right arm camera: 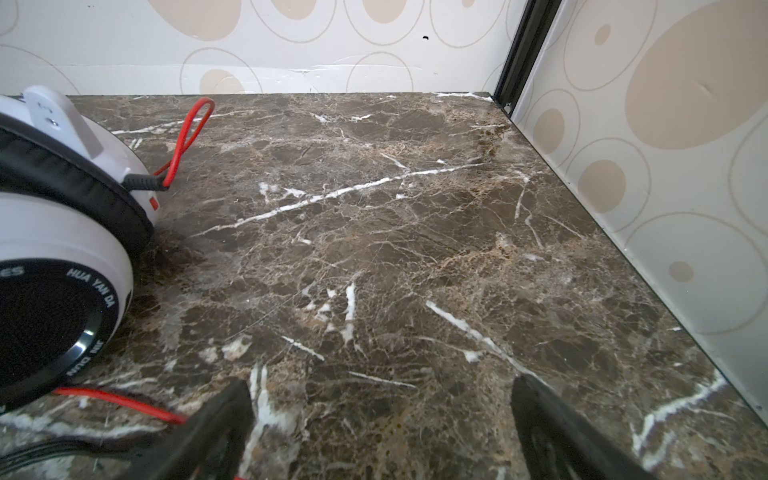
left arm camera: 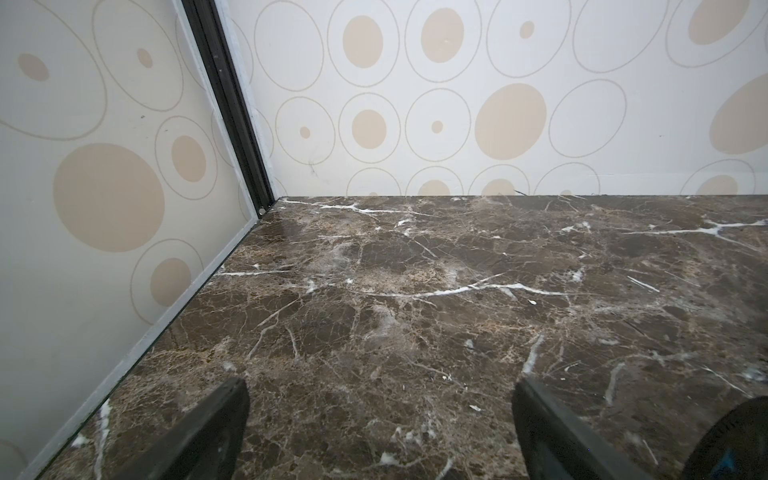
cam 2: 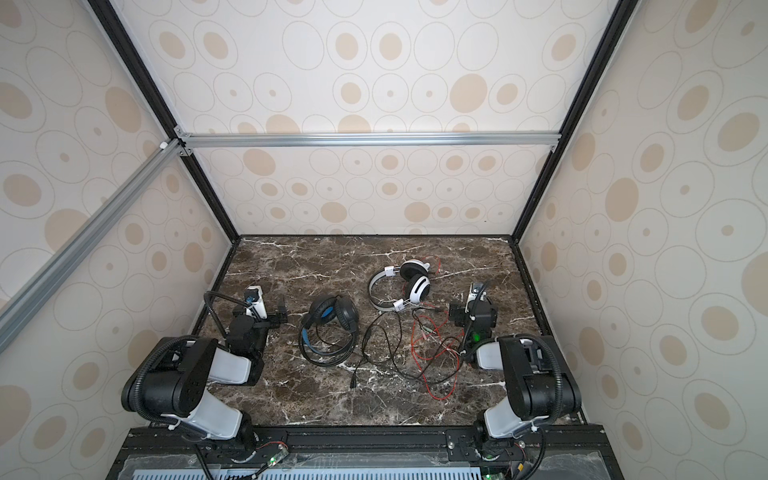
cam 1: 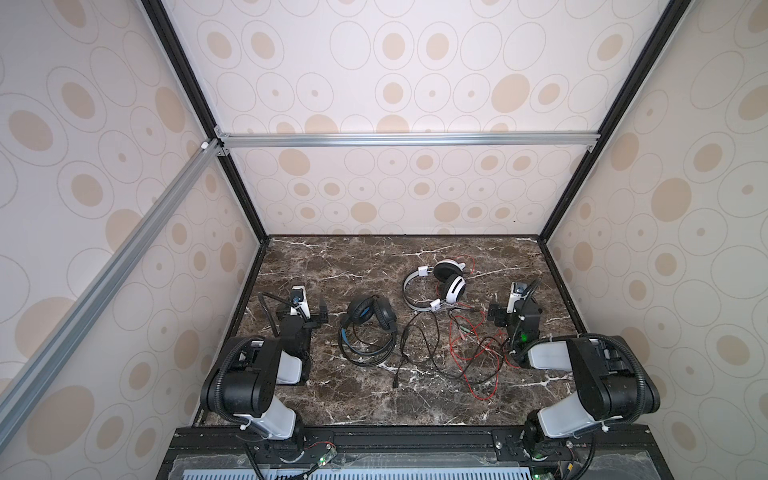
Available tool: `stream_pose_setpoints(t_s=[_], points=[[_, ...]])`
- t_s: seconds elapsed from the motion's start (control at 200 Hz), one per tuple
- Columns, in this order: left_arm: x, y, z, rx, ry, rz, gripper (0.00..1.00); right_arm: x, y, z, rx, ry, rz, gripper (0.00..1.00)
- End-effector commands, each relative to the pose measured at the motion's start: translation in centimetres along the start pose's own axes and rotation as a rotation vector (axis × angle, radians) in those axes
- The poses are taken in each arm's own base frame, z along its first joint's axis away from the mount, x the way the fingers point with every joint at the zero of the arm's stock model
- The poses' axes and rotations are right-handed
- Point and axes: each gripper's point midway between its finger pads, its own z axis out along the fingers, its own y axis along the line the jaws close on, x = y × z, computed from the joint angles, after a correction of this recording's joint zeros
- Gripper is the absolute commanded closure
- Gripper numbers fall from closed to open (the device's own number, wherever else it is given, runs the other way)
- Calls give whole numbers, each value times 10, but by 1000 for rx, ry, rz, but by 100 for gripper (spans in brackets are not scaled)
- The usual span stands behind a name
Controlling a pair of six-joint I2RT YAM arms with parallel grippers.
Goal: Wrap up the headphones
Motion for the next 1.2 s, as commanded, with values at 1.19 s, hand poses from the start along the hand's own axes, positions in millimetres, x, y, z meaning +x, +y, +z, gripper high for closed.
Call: stream_pose_setpoints(t_s=[1.19], points=[[-44, 5, -5, -13, 42, -105, 2, -55, -14, -32, 112, 88, 29, 0]])
